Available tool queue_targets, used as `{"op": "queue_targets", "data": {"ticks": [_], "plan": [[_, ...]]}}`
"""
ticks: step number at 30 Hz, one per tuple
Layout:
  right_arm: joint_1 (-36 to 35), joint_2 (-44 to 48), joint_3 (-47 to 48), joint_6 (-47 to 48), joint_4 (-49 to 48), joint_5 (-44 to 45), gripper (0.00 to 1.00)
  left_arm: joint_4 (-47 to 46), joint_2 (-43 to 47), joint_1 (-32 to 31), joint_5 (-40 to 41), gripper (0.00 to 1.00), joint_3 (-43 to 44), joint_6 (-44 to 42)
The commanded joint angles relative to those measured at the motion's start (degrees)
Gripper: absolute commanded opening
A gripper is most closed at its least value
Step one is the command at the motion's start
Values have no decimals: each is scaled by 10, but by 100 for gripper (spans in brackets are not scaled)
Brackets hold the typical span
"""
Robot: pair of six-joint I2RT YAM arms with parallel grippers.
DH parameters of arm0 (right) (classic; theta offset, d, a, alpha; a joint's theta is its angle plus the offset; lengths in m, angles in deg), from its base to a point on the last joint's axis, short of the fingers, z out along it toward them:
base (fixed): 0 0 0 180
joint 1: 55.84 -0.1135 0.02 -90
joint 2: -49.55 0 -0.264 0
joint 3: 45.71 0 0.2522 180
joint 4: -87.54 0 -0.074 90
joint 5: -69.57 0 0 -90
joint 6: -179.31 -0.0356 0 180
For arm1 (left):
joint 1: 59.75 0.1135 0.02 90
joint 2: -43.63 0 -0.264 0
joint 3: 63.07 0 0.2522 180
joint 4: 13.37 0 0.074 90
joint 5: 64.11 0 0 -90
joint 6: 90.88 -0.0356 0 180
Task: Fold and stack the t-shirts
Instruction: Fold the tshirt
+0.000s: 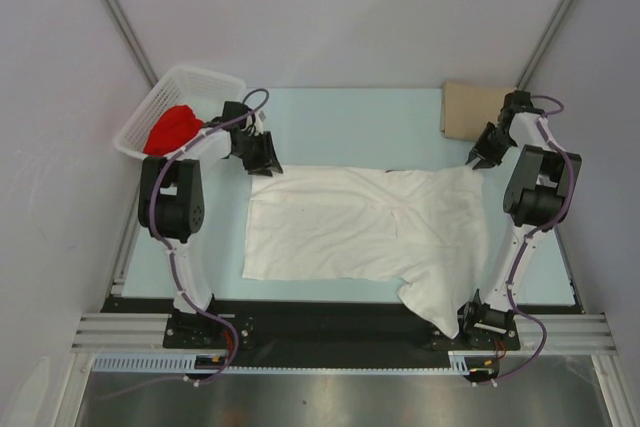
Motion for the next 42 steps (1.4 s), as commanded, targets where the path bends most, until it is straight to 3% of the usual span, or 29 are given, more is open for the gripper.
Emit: {"op": "queue_targets", "data": {"ticks": [1, 6, 12, 19, 24, 27, 28, 34, 37, 39, 42], "plan": [[-5, -4, -3, 13, -1, -8, 33, -3, -24, 2, -13, 43, 26, 17], [7, 1, -1, 0, -10, 13, 27, 7, -49, 9, 8, 43, 24, 47], [39, -2, 7, -3, -23, 27, 0, 30, -80, 23, 35, 43, 35, 57], [50, -18, 44, -33, -37, 59, 0, 25, -87, 26, 61, 42, 28, 58], [50, -30, 65, -38, -21, 22, 1, 17, -57, 27, 59, 41, 21, 40], [51, -38, 68, -36, 8, 18, 15, 22, -29, 25, 62, 45, 28, 21], [51, -42, 75, -37, 22, 24, 24, 24, -21, 26, 67, 50, 36, 11], [49, -11, 72, -36, 87, 63, 52, 38, 61, 25, 126, 77, 52, -28], [50, 1, 72, -22, 91, 61, 66, 50, 63, 27, 153, 80, 67, -48], [50, -6, 74, -7, 86, 45, 69, 55, 35, 30, 153, 80, 79, -62], [49, -19, 72, 11, 76, 16, 70, 66, 0, 29, 131, 70, 110, -77]]}}
